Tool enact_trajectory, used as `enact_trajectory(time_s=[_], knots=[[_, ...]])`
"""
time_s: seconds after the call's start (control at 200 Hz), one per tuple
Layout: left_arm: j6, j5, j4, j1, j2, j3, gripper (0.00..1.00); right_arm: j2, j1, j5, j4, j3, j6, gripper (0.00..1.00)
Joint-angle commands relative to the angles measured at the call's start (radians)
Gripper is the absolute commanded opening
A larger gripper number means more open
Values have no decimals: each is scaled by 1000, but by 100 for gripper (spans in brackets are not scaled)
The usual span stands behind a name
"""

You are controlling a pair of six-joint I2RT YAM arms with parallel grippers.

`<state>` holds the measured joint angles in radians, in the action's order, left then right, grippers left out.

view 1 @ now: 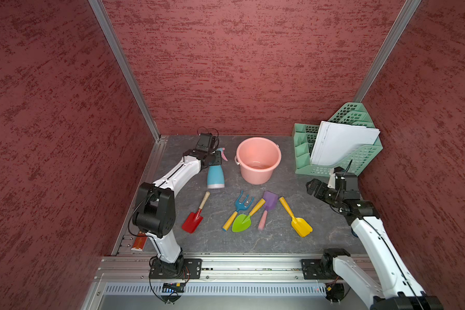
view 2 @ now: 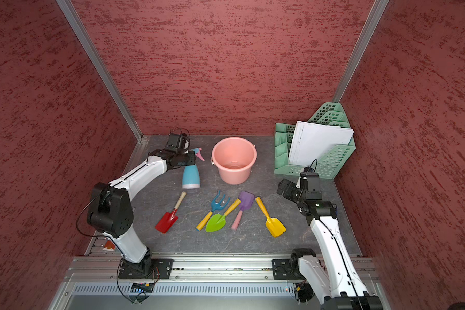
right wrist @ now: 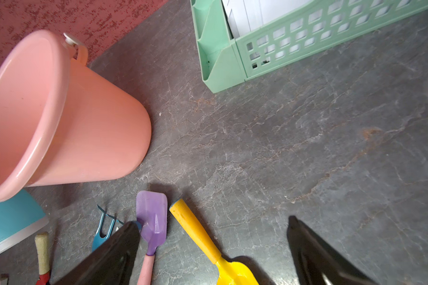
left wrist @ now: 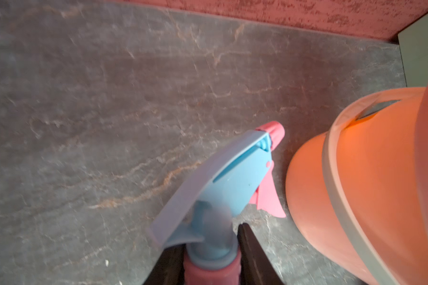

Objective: Organize the gardening tools
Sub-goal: Pick up the gardening tool from the center of the board, then place the gardening tool at the center of the board.

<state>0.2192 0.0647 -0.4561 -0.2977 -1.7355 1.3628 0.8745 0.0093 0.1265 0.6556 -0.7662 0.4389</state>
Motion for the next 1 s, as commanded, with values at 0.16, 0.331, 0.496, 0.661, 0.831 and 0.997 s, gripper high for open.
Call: enact_trajectory(time_s=[0.16,0.331,0.496,0.661,0.831,0.997], knots=[[-133,148,510,32,5,-143,0,-47,3,36,-141,57,38,99],[-159,164,843,63,-52,-214,0,-52,3,50,-215,89,46,99],[-228,159,1092,75,-174,-196,0,-45,3,58,-294,116,47,98],[-305,172,1267,80,-299,-156,0,-36,3,64,-374,145,36,99],[-310,189,1425,70,-361,-170,0,-30,3,65,-448,182,38,98],[-338,228,1537,41,-355,-234,0,-27,3,70,-479,204,43,98]])
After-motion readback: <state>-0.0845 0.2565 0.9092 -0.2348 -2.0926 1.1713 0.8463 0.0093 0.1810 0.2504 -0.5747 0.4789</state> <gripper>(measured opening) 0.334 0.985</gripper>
